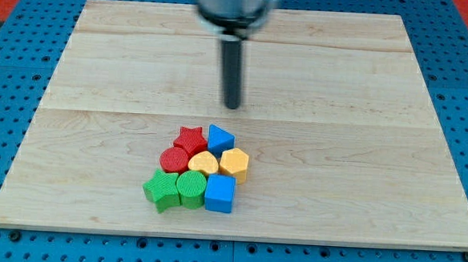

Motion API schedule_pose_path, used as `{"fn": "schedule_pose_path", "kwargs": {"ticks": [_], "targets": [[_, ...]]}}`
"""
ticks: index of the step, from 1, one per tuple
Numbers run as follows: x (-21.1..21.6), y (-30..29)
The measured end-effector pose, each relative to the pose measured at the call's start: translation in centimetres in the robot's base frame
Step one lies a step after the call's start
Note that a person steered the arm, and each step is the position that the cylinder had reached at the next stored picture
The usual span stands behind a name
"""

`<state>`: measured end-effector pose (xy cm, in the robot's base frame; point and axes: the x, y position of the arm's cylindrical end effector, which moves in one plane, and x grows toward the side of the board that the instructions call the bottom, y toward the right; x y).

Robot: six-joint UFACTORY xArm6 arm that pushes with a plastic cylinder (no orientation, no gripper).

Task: Separate the blue triangle from the group of blocks

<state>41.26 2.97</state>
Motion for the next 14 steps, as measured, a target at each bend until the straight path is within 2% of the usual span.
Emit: {"fn": "schedule_pose_path", "kwargs": {"ticks": [1, 2, 3, 5, 9, 10, 13, 14], "targets": [[5.4, 5.3], [13.6, 11.4], [20.4, 10.0], [20.6, -0.8], [9.5, -6.5], [9.1, -9.3], [8.3, -6.1], [5.8, -3.0]]}}
